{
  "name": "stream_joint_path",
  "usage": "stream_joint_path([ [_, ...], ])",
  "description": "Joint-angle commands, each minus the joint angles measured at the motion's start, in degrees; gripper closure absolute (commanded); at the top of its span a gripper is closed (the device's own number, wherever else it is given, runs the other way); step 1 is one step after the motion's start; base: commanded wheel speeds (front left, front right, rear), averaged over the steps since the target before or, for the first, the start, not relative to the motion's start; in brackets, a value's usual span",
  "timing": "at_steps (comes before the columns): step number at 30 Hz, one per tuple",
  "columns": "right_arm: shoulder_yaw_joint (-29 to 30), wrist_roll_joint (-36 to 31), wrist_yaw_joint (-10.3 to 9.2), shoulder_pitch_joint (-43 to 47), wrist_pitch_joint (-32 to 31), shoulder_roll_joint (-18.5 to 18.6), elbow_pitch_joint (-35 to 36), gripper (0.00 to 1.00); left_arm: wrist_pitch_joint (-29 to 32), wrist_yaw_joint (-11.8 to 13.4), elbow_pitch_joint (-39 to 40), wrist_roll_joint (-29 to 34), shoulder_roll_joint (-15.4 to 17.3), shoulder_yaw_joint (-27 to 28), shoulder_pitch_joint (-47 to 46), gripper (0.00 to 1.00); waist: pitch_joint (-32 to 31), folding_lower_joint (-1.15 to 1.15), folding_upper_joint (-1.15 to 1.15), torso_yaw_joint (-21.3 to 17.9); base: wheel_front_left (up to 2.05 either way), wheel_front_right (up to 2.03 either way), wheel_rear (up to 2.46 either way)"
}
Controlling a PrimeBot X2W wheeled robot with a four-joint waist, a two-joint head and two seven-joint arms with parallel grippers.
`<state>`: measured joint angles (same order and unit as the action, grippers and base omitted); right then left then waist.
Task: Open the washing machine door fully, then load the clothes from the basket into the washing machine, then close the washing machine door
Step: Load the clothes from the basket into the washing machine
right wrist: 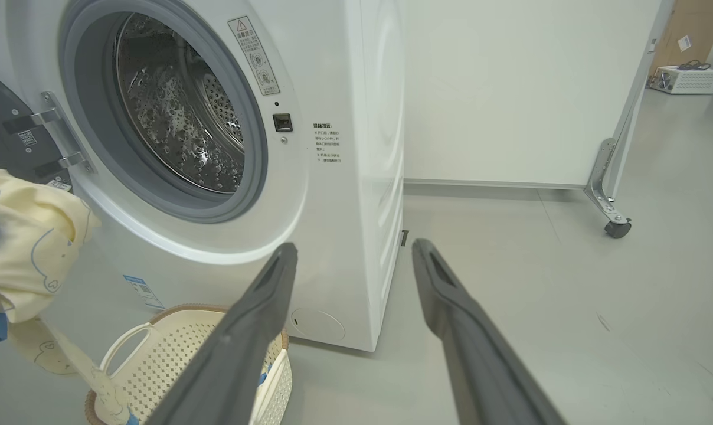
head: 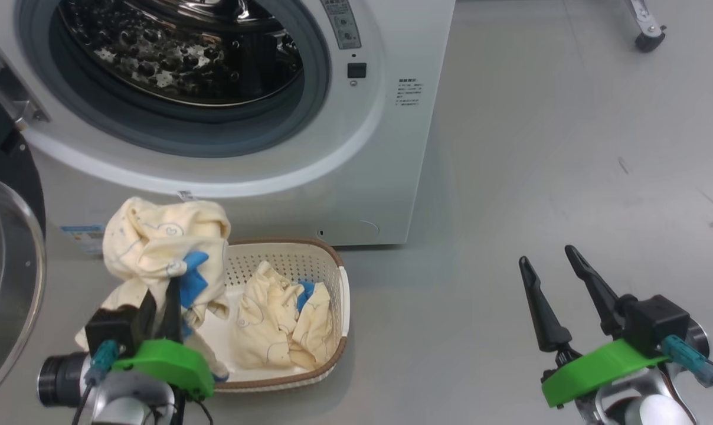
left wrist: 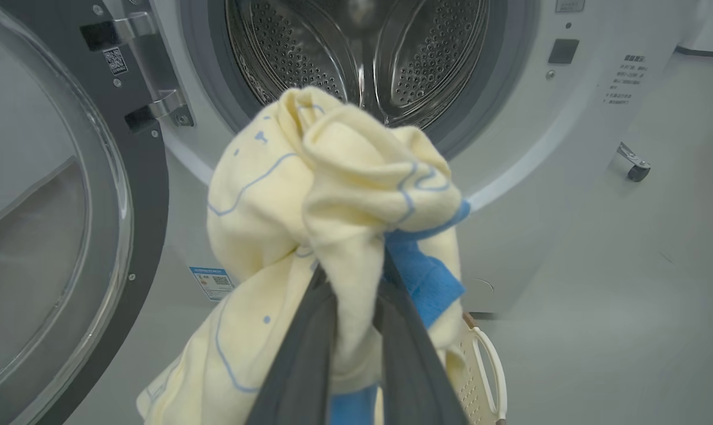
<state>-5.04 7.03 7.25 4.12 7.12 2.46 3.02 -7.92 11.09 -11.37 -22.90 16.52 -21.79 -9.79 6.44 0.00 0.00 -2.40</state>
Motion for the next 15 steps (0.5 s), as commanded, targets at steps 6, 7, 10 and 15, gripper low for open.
stream_joint_path([
  [6, -2.87, 0.60, 0.24, -6.19, 1.56, 0.42, 1.34, 0.00, 3.09, -2.60, -6.57, -2.29, 2.15, 3.94, -12.25, 1.00, 6.00, 0.00, 0.00, -3.68, 0.00, 0.00, 0.00],
  [7, -3.09, 0.69, 0.24, -6.79, 1.85, 0.42, 1.16, 0.00, 3.69, -3.02, -8.04, -2.72, 2.25, 4.22, -13.91, 1.00, 6.89, 0.00, 0.00, -4.10, 0.00, 0.00, 0.00],
  [10, -3.31, 1.24, 0.24, -8.39, 2.87, 0.42, 0.51, 0.00, 5.13, -4.43, -12.35, -3.84, 2.69, 5.04, -19.36, 1.00, 9.44, 0.00, 0.00, -5.27, 0.00, 0.00, 0.00],
  [15, -3.90, 2.18, 0.24, -10.60, 4.43, 0.42, -0.89, 0.00, 8.62, -7.26, -18.47, -4.54, 3.60, 4.91, -29.22, 1.00, 13.39, 0.00, 0.00, -6.82, 0.00, 0.00, 0.00],
])
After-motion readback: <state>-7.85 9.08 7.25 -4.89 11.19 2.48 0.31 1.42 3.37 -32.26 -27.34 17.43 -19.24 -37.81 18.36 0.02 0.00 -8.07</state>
